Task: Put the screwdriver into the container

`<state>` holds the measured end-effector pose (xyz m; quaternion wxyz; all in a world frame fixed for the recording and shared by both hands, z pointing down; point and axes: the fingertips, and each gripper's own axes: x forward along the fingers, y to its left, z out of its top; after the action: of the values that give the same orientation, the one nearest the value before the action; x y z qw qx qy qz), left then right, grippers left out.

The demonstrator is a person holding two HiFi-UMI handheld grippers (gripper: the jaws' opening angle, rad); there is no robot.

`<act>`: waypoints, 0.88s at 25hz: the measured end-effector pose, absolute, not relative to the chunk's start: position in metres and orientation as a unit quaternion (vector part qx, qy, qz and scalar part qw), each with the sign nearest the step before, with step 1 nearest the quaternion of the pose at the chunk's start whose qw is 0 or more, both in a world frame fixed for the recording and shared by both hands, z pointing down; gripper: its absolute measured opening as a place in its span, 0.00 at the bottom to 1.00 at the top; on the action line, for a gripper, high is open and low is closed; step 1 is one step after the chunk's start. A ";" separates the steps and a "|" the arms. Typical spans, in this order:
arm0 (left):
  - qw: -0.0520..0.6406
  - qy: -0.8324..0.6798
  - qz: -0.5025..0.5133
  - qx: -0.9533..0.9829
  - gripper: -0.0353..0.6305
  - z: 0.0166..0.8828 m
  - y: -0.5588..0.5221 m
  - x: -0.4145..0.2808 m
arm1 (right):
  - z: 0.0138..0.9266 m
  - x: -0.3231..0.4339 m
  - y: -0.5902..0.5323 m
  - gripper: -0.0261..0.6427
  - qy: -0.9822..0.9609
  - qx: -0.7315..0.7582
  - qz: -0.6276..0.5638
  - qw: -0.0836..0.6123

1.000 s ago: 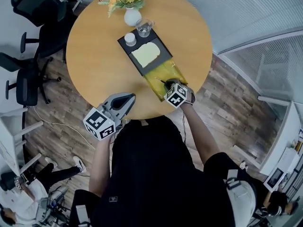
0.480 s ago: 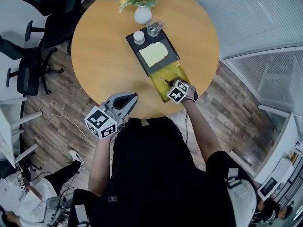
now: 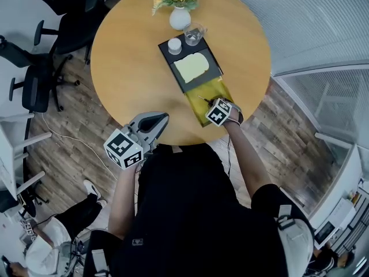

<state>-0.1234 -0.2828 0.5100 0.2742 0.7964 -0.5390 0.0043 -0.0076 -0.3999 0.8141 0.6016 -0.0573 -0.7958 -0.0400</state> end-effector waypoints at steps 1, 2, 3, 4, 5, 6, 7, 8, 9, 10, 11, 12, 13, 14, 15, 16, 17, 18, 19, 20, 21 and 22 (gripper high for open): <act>0.274 -0.539 0.004 0.796 0.06 0.511 -0.283 -0.124 | 0.814 -0.008 -0.400 0.13 -0.797 -0.057 -0.039 0.600; 0.274 -0.540 0.004 0.796 0.06 0.511 -0.283 -0.124 | 0.814 -0.008 -0.401 0.14 -0.798 -0.057 -0.038 0.599; 0.274 -0.539 0.004 0.796 0.06 0.511 -0.283 -0.123 | 0.814 -0.007 -0.401 0.15 -0.799 -0.055 -0.037 0.598; 0.274 -0.539 0.003 0.796 0.06 0.511 -0.283 -0.123 | 0.814 -0.006 -0.402 0.16 -0.800 -0.053 -0.036 0.597; 0.273 -0.539 0.002 0.797 0.06 0.511 -0.283 -0.123 | 0.814 -0.006 -0.403 0.17 -0.800 -0.051 -0.035 0.596; 0.272 -0.539 0.002 0.797 0.06 0.511 -0.284 -0.123 | 0.813 -0.006 -0.403 0.17 -0.802 -0.049 -0.035 0.595; 0.271 -0.538 0.001 0.798 0.06 0.512 -0.284 -0.123 | 0.811 -0.006 -0.403 0.18 -0.804 -0.046 -0.033 0.592; 0.271 -0.537 0.001 0.799 0.06 0.512 -0.285 -0.123 | 0.809 -0.007 -0.403 0.18 -0.807 -0.044 -0.029 0.588; 0.270 -0.537 0.000 0.799 0.06 0.513 -0.285 -0.123 | 0.806 -0.007 -0.402 0.18 -0.811 -0.041 -0.021 0.583; 0.270 -0.536 -0.001 0.800 0.06 0.513 -0.286 -0.123 | 0.802 -0.008 -0.400 0.18 -0.817 -0.038 -0.011 0.576; 0.269 -0.535 -0.002 0.801 0.06 0.514 -0.287 -0.123 | 0.797 -0.007 -0.398 0.18 -0.823 -0.034 0.000 0.567; 0.269 -0.534 -0.003 0.802 0.06 0.514 -0.288 -0.122 | 0.790 -0.007 -0.397 0.18 -0.831 -0.028 0.009 0.556; 0.268 -0.532 -0.005 0.803 0.06 0.515 -0.289 -0.121 | 0.783 -0.006 -0.396 0.18 -0.839 -0.021 0.015 0.544; 0.267 -0.531 -0.006 0.804 0.06 0.515 -0.291 -0.121 | 0.776 -0.005 -0.395 0.18 -0.847 -0.014 0.021 0.531; 0.266 -0.530 -0.006 0.805 0.06 0.515 -0.293 -0.120 | 0.771 -0.002 -0.394 0.16 -0.854 -0.007 0.029 0.519; 0.264 -0.529 -0.006 0.807 0.06 0.514 -0.295 -0.120 | 0.765 0.000 -0.393 0.14 -0.861 -0.001 0.038 0.507; 0.261 -0.527 -0.006 0.809 0.06 0.514 -0.297 -0.120 | 0.761 0.004 -0.392 0.12 -0.868 0.006 0.049 0.494; 0.258 -0.524 -0.007 0.812 0.06 0.512 -0.299 -0.119 | 0.757 0.008 -0.392 0.10 -0.875 0.014 0.060 0.479; 0.256 -0.520 -0.007 0.815 0.06 0.511 -0.301 -0.117 | 0.752 0.012 -0.392 0.08 -0.882 0.022 0.072 0.465; 0.254 -0.515 -0.008 0.818 0.06 0.510 -0.302 -0.116 | 0.747 0.016 -0.390 0.07 -0.888 0.030 0.084 0.450; 0.253 -0.510 -0.009 0.822 0.06 0.508 -0.302 -0.114 | 0.742 0.021 -0.388 0.06 -0.893 0.039 0.096 0.438; 0.252 -0.504 -0.008 0.826 0.06 0.507 -0.301 -0.112 | 0.737 0.026 -0.386 0.06 -0.895 0.048 0.106 0.431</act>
<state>-0.1118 -0.3007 0.5074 0.2524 0.8260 -0.5039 -0.0084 0.0264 -0.3855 0.7370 0.4311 0.0481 -0.8948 0.1055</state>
